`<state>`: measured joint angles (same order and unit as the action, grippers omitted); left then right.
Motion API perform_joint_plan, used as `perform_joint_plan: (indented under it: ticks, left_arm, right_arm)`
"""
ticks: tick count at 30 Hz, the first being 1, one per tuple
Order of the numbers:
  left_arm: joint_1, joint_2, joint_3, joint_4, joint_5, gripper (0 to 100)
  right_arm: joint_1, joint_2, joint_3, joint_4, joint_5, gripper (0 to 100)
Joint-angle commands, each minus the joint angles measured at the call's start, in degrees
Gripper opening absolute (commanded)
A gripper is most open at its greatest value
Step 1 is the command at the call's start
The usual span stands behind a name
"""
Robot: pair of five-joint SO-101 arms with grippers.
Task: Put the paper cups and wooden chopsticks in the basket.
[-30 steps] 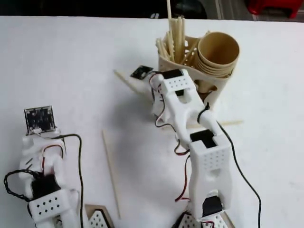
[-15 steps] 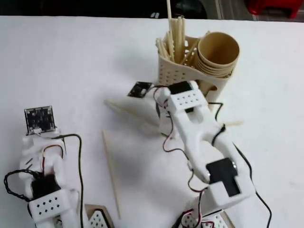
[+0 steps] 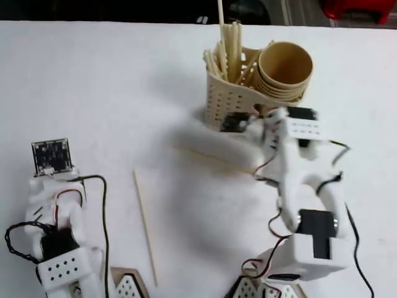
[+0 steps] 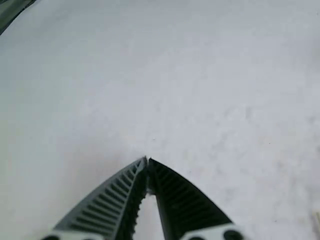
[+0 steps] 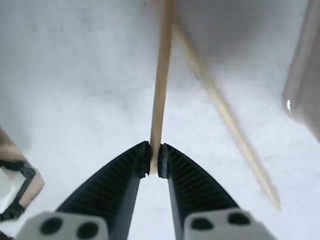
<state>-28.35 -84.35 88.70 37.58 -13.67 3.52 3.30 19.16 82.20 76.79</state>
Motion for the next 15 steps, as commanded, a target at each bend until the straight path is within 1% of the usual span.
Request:
perform_joint_plan:
  ticks: [1,4,6,10,12,15]
  left_arm:
    - [0.0,-0.7,-0.5,-0.7,-0.7,2]
    - [0.0,-0.7,-0.5,-0.7,-0.7,2]
    - [0.0,-0.7,-0.5,-0.7,-0.7,2]
    - [0.0,-0.7,-0.5,-0.7,-0.7,2]
    - [0.0,-0.7,-0.5,-0.7,-0.7,2]
    - [0.0,-0.7,-0.5,-0.7,-0.7,2]
  right_arm:
    - [7.7,-3.0,-0.4,0.7,7.6,1.8]
    - [12.7,-3.0,-0.6,0.7,14.2,1.8]
    - [14.5,-3.0,-0.6,0.7,16.8,1.8]
    - [14.1,-3.8,-0.4,0.8,17.0,3.4]
    - [12.6,-5.8,-0.1,1.2,16.9,9.4]
    - [9.6,-10.2,1.1,5.1,16.8,21.2]
